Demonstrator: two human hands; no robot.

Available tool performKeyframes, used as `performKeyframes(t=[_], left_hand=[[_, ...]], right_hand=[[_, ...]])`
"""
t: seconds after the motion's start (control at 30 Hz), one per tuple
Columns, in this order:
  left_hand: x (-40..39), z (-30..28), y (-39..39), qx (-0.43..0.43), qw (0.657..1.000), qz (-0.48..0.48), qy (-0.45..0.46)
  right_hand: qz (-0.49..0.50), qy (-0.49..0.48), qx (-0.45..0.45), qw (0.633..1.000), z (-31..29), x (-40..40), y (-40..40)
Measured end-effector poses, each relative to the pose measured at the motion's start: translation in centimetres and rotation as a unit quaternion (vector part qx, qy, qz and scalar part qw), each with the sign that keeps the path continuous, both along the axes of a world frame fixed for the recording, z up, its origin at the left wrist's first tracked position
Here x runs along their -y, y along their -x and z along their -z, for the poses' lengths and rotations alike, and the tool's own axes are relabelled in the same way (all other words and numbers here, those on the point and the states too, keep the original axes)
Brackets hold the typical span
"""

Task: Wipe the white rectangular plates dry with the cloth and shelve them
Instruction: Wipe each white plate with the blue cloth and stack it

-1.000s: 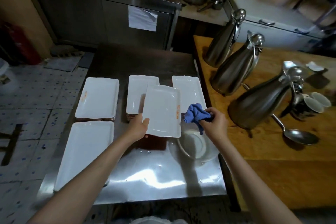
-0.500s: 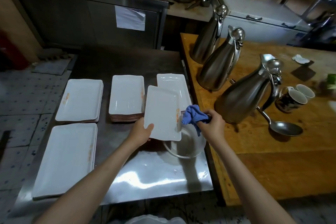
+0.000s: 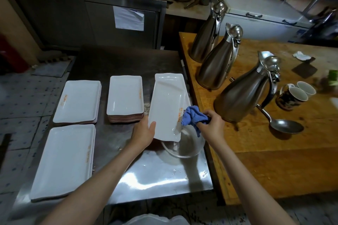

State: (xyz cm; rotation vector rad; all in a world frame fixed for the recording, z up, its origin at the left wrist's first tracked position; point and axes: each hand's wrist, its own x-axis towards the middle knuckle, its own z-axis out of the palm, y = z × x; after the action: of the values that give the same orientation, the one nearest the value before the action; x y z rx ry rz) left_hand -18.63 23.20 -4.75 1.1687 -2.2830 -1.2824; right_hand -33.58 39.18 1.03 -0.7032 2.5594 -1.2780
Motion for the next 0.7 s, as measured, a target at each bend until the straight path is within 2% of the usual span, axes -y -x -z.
performKeyframes(t=[0.3, 0.7], left_hand=[[-0.6, 0.0, 0.3, 0.015, 0.997, 0.001, 0.073], [-0.8, -1.2, 0.4, 0.020, 0.974, 0.026, 0.223]], right_hand=[[0.002, -0.005, 0.002, 1.000, 0.1, -0.5, -0.2], [0.008, -0.006, -0.008, 1.000, 0.0, -0.8, -0.7]])
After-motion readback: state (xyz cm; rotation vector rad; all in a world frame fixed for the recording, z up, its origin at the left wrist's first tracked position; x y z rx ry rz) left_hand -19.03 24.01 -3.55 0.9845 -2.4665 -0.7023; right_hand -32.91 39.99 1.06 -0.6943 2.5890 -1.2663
